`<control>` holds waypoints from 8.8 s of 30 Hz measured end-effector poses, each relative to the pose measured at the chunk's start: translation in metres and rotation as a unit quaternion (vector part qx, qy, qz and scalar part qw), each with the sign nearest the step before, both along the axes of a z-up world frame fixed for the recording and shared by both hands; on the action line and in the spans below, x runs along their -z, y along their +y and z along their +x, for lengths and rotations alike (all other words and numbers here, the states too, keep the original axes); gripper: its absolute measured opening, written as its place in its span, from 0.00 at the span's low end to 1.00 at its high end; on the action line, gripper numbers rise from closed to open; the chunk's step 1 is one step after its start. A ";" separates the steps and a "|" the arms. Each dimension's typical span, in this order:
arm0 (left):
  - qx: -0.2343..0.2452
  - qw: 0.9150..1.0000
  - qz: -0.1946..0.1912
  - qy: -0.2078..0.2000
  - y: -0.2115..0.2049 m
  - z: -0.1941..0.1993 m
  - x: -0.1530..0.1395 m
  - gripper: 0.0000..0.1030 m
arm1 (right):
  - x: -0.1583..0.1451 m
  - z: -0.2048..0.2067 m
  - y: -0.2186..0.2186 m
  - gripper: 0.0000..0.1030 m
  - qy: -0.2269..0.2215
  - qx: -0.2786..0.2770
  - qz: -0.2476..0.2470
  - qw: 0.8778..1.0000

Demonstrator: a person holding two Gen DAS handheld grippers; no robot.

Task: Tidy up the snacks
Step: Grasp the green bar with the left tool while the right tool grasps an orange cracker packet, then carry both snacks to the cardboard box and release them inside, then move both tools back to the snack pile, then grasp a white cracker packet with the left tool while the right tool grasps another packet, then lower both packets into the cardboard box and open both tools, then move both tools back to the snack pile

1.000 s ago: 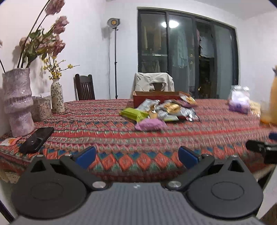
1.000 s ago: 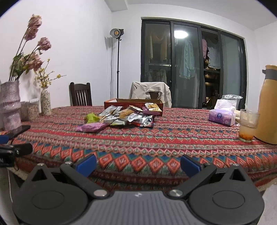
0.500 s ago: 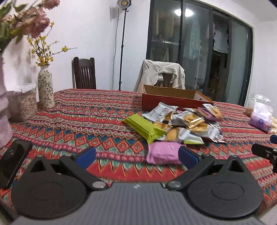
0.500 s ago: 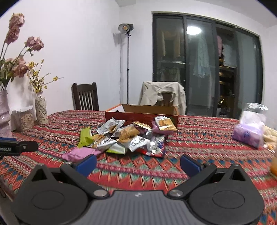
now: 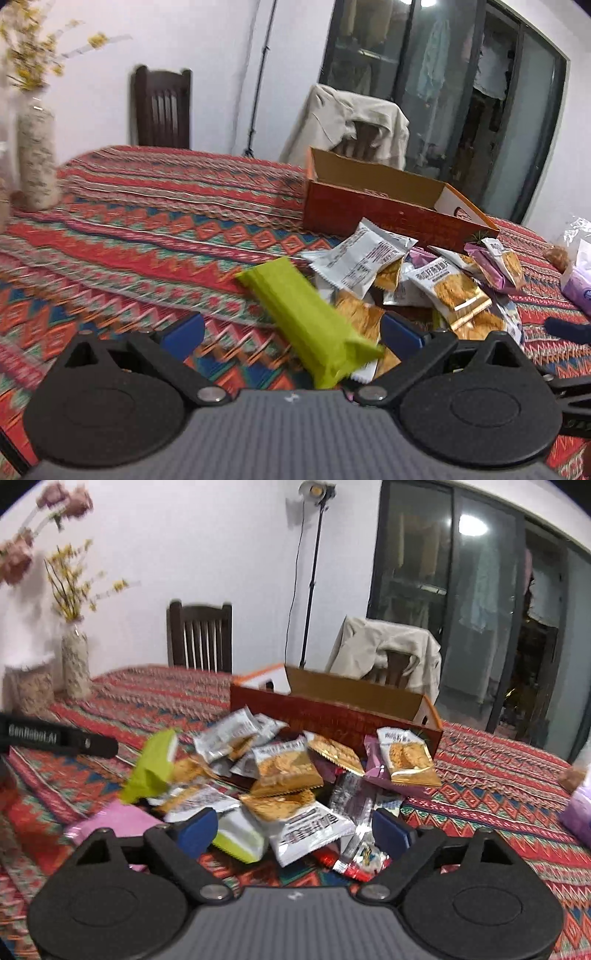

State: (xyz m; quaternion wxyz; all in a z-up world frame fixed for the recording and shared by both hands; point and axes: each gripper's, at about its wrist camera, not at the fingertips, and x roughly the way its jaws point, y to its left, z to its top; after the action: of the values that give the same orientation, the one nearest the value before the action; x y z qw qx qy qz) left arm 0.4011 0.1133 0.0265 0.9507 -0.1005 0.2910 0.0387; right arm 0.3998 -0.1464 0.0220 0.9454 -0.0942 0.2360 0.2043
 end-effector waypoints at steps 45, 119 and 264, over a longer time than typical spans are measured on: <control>0.131 0.990 0.040 -0.013 -0.033 0.201 -0.131 0.37 | -0.123 0.151 -0.097 0.39 0.004 -0.008 0.116 0.993; 0.073 0.991 0.074 -0.087 -0.057 -0.222 -0.041 1.00 | -0.012 -0.170 -0.094 1.00 -0.025 0.050 0.008 0.998; 0.109 0.993 0.030 -0.031 -0.010 0.159 -0.176 0.97 | -0.180 0.250 -0.075 0.91 0.058 0.039 0.076 0.995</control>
State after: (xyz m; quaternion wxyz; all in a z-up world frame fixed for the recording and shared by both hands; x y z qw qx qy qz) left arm 0.5599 0.1036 0.2021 0.9603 -0.0406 0.2695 -0.0595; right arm 0.6496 -0.2210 0.2018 0.9417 -0.0013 0.2776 0.1900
